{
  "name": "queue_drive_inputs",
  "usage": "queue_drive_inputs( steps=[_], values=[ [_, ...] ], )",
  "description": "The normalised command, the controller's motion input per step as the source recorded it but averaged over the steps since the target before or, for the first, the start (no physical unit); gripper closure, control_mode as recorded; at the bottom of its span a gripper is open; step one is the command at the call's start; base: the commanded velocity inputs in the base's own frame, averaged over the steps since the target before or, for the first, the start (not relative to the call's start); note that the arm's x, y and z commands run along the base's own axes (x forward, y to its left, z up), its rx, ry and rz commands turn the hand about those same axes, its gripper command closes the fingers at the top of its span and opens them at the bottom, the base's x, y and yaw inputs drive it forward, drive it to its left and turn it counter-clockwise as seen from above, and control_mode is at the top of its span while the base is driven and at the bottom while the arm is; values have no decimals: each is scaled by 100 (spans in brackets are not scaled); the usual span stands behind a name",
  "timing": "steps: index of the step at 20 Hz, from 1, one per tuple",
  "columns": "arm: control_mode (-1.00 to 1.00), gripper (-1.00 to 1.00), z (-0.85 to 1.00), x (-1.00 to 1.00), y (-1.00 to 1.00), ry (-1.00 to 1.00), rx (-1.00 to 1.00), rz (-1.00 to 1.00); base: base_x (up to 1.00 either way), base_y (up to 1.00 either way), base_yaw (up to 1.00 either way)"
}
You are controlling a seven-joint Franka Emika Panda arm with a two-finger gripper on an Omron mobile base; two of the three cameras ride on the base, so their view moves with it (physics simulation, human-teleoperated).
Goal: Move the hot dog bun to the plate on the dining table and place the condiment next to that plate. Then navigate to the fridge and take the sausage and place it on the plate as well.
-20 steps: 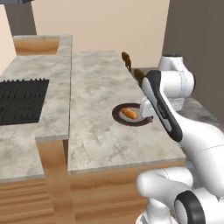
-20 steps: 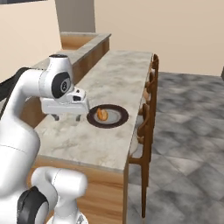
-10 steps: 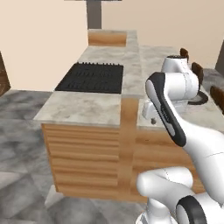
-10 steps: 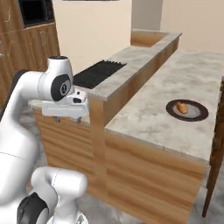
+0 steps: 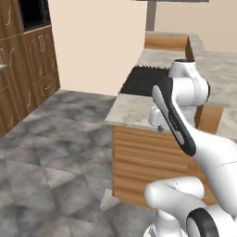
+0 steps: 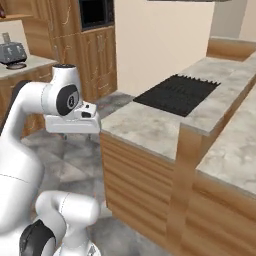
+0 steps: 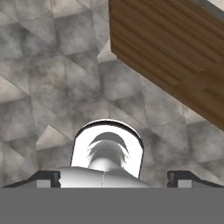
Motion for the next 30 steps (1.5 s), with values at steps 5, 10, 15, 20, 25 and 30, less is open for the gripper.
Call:
queue_drive_inputs(
  steps=[5,10,15,20,25,30],
  values=[
    [100,-100,0,0,0,0,0,0,77,100,1],
    [100,-100,0,0,0,0,0,0,77,100,0],
    [100,-100,0,0,0,0,0,0,88,100,0],
    [100,-100,0,0,0,0,0,0,100,97,-1],
    [100,-100,0,0,0,0,0,0,100,84,-6],
    [100,-100,0,0,0,0,0,0,100,75,-6]
  ],
)
